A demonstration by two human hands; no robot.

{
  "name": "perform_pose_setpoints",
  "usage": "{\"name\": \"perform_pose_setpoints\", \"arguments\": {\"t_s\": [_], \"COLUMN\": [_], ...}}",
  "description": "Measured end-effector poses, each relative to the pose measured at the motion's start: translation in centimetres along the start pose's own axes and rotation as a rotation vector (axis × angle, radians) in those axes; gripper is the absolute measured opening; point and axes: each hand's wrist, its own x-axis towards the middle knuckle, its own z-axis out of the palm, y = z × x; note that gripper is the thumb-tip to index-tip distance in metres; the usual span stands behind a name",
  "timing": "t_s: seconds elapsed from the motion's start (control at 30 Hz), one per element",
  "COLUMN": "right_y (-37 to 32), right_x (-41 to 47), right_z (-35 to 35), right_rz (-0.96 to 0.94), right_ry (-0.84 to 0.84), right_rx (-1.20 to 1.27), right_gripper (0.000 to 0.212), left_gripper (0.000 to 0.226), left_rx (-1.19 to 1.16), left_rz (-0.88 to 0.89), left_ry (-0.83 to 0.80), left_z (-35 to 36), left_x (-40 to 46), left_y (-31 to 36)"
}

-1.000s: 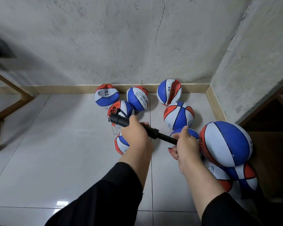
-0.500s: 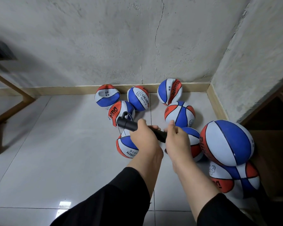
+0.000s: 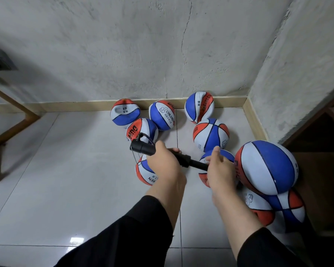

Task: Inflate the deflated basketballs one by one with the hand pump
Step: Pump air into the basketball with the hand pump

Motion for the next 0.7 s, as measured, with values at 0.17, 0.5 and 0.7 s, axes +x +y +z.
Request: {"name": "perform_pose_setpoints", "arguments": {"t_s": [0.17, 0.5, 0.7], "right_y": [-1.2, 0.1, 0.3], "right_x": [-1.4, 1.0, 0.5], "right_z": [1.8, -2.0, -0.5], "right_rz": [-0.09, -0.017, -0.042], "right_ry": [-0.073, 0.065, 0.009], "right_rx": [0.001, 0.073, 0.011], "right_gripper": [0.056, 0.065, 0.057], "left_gripper": [0.034, 0.032, 0.042], "left_rx": [-0.024, 0.001, 0.018], "left_rz": [0.035, -0.027, 0.0], "left_ry": [-0.018, -0.017, -0.013], "left_z": [0.6, 0.2, 0.1], "left_x": [-1.4, -0.1, 0.4], "left_y": [-0.3, 1.7, 1.3]}}
